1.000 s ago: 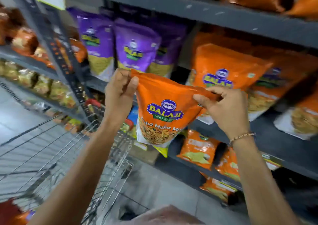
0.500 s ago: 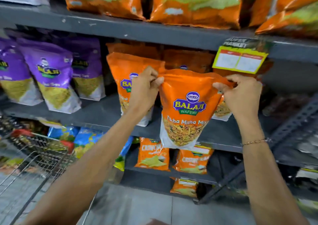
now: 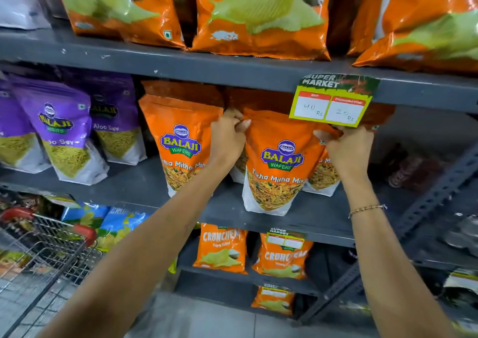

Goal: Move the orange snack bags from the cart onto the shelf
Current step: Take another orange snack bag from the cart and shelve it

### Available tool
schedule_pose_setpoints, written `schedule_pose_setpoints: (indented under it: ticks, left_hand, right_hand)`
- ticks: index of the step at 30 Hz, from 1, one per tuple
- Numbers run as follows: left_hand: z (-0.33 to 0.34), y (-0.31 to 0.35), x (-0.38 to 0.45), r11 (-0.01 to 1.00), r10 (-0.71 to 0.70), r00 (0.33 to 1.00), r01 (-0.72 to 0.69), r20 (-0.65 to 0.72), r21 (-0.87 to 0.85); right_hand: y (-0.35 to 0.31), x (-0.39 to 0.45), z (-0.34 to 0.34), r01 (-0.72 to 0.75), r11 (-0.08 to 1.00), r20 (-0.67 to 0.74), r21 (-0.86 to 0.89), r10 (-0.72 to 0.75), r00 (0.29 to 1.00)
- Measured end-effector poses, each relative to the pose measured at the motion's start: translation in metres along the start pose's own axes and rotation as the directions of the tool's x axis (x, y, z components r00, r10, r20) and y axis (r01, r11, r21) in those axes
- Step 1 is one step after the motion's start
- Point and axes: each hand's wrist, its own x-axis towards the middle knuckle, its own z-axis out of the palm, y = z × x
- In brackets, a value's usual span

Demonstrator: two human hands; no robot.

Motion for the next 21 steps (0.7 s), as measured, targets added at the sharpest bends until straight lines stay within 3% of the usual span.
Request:
schedule_pose_setpoints:
  ticks: [5, 8, 11, 13, 16, 18, 21]
  left_hand:
    - [-0.001, -0.004, -0.006, 0.996, 0.012, 1.0, -0.014, 0.017, 0.084]
    - [-0.009, -0.007, -0.02, 0.997, -0.036, 0.993, 0.028, 0.114, 0.065]
    - [-0.028, -0.019, -0.038, 0.996, -0.025, 0.988, 0.012, 0.153, 0.086]
    - [-0.053, -0.034, -0.052, 0.993, -0.072, 0.986, 0.057, 0.149, 0.101]
    - [-0.11, -0.07, -0.077, 0.977, -0.16, 0.98, 0.139, 0.122, 0.163]
    - [-0.157, -0.101, -0.098, 0.95, -0.259, 0.959, 0.231, 0.112, 0.211]
    - [-0.233, -0.149, -0.133, 0.875, -0.407, 0.913, 0.384, 0.022, 0.294]
  right_hand:
    - [0.006, -0.002, 0.007, -0.004, 1.0, 0.027, -0.018, 0.005, 1.0]
    - [-0.003, -0.014, 0.013, -0.112, 0.993, 0.039, 0.044, 0.11, 0.993]
    - [-0.023, -0.052, 0.027, -0.143, 0.99, -0.158, 0.007, 0.142, 0.977]
    - [-0.044, -0.087, 0.043, -0.023, 0.997, -0.207, 0.074, 0.038, 0.978]
    - [-0.086, -0.14, 0.081, 0.16, 0.934, 0.062, 0.319, -0.189, 0.98]
    - [-0.123, -0.173, 0.112, 0.161, 0.857, 0.284, 0.49, -0.331, 0.9]
    - [-0.189, -0.22, 0.157, 0.095, 0.787, 0.489, 0.61, -0.468, 0.736]
